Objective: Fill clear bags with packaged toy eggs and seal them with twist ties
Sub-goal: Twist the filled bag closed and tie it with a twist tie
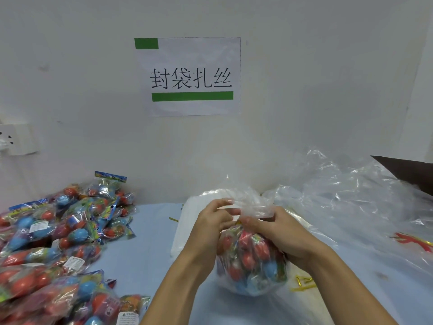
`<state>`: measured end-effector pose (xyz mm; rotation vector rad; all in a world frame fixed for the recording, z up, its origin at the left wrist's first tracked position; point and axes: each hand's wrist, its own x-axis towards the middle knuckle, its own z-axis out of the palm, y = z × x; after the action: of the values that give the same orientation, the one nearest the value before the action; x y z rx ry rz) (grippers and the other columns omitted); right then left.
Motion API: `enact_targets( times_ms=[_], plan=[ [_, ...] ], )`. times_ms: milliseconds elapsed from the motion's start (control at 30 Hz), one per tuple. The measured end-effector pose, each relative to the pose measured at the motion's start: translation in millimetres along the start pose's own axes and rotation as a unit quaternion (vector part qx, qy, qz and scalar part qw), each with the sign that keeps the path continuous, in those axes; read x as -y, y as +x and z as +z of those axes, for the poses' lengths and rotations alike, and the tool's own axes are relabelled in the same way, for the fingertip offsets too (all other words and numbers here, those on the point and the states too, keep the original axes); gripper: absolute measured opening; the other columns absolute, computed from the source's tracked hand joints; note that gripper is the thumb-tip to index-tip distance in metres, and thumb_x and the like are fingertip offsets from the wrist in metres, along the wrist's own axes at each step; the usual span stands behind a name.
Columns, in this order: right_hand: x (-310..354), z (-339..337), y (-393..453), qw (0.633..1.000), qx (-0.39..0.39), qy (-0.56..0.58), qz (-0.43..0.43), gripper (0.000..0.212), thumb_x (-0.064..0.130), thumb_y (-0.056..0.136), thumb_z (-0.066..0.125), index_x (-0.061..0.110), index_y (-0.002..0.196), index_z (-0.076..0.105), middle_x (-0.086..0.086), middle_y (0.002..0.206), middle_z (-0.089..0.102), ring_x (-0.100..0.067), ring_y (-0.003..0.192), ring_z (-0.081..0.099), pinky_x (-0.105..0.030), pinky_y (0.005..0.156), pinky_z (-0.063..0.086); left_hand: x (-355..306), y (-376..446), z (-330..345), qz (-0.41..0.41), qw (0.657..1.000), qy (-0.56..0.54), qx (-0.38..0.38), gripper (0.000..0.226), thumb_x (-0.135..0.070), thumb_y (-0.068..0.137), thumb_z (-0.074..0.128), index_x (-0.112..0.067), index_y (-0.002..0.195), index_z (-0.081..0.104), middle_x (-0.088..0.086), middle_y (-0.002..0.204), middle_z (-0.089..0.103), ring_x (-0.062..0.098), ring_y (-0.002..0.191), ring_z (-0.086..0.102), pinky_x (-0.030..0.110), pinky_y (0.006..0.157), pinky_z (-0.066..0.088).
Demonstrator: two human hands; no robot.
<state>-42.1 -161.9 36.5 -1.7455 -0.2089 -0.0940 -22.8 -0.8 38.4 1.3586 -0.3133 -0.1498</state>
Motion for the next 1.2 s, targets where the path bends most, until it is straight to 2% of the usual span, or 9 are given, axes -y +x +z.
enact_targets(
  times_ms=[100,233,367,600,767,933,1000,1100,1200],
  plan=[
    [1,-2,-1,1.0,-0.004,-0.002,0.011,0.014,0.019,0.096,0.067,0.01,0.1,0.077,-0.007,0.094,0.079,-0.022,0.091,0.076,-0.029,0.076,0.058,7,1,-4,0.019,0.993,0.113,-0.017,0.03,0.002,0.088,0.058,-0.02,0.108,0.062,0.007,0.098,0.068,0.019,0.084,0.068,0.029,0.07,0.055],
    [0,-3,1,0.999,-0.022,-0.027,0.03,0.015,0.02,0.095,0.067,0.009,0.095,0.078,-0.008,0.092,0.078,-0.022,0.088,0.076,-0.031,0.077,0.058,12,-1,-8,0.035,0.987,0.158,0.02,0.038,-0.018,0.073,0.069,-0.026,0.108,0.057,0.001,0.093,0.067,0.011,0.08,0.067,0.02,0.065,0.052],
    [-1,-3,1,0.998,-0.026,-0.027,0.046,0.017,0.016,0.096,0.065,0.006,0.087,0.076,0.002,0.072,0.073,-0.007,0.063,0.068,-0.016,0.056,0.048,14,0,-3,0.073,0.97,0.23,-0.006,0.031,-0.011,0.085,0.07,-0.028,0.105,0.054,0.001,0.089,0.066,0.014,0.082,0.066,0.03,0.072,0.057],
    [2,-4,4,0.994,-0.066,-0.059,0.071,0.028,0.015,0.091,0.064,-0.013,0.092,0.067,-0.031,0.079,0.062,-0.026,0.072,0.058,-0.036,0.069,0.045,17,0,8,0.103,0.955,0.274,-0.055,0.029,-0.014,0.082,0.074,-0.03,0.098,0.056,-0.003,0.071,0.068,0.006,0.07,0.066,0.023,0.062,0.054],
    [0,-3,5,0.994,-0.075,-0.04,0.072,0.021,0.016,0.095,0.064,0.003,0.084,0.076,-0.009,0.072,0.072,-0.015,0.064,0.068,-0.024,0.056,0.051,15,1,5,0.086,0.97,0.218,-0.071,0.007,-0.017,0.085,0.072,-0.02,0.09,0.068,-0.003,0.07,0.073,0.006,0.065,0.067,0.019,0.061,0.052],
    [-3,2,6,0.992,-0.087,-0.047,0.082,0.026,0.019,0.095,0.062,0.0,0.081,0.074,-0.001,0.061,0.062,-0.009,0.053,0.057,-0.019,0.05,0.044,14,-2,6,0.065,0.972,0.221,-0.039,0.013,-0.017,0.085,0.072,-0.015,0.095,0.062,-0.001,0.067,0.074,0.007,0.057,0.062,0.021,0.059,0.05],
    [-2,2,5,0.991,-0.086,-0.052,0.087,0.028,0.022,0.095,0.061,0.002,0.079,0.072,-0.004,0.062,0.059,-0.011,0.054,0.056,-0.02,0.053,0.044,14,-2,6,0.071,0.972,0.223,-0.032,0.011,-0.024,0.09,0.067,-0.021,0.099,0.061,-0.002,0.063,0.07,0.009,0.054,0.056,0.02,0.056,0.045],
    [0,0,3,0.994,-0.062,-0.047,0.08,0.029,0.021,0.095,0.061,-0.006,0.09,0.071,-0.032,0.084,0.065,-0.024,0.072,0.062,-0.037,0.071,0.051,14,1,2,0.095,0.967,0.234,-0.024,0.011,-0.021,0.097,0.058,-0.03,0.096,0.063,0.007,0.054,0.057,0.015,0.052,0.045,0.026,0.054,0.04],
    [1,-2,2,0.995,-0.053,-0.045,0.073,0.025,0.019,0.096,0.062,-0.003,0.096,0.074,-0.03,0.102,0.07,-0.032,0.087,0.069,-0.048,0.088,0.055,11,-1,-2,0.122,0.959,0.255,-0.01,0.022,-0.011,0.094,0.06,-0.031,0.09,0.069,-0.002,0.049,0.052,0.015,0.046,0.042,0.025,0.048,0.037]
  ],
)
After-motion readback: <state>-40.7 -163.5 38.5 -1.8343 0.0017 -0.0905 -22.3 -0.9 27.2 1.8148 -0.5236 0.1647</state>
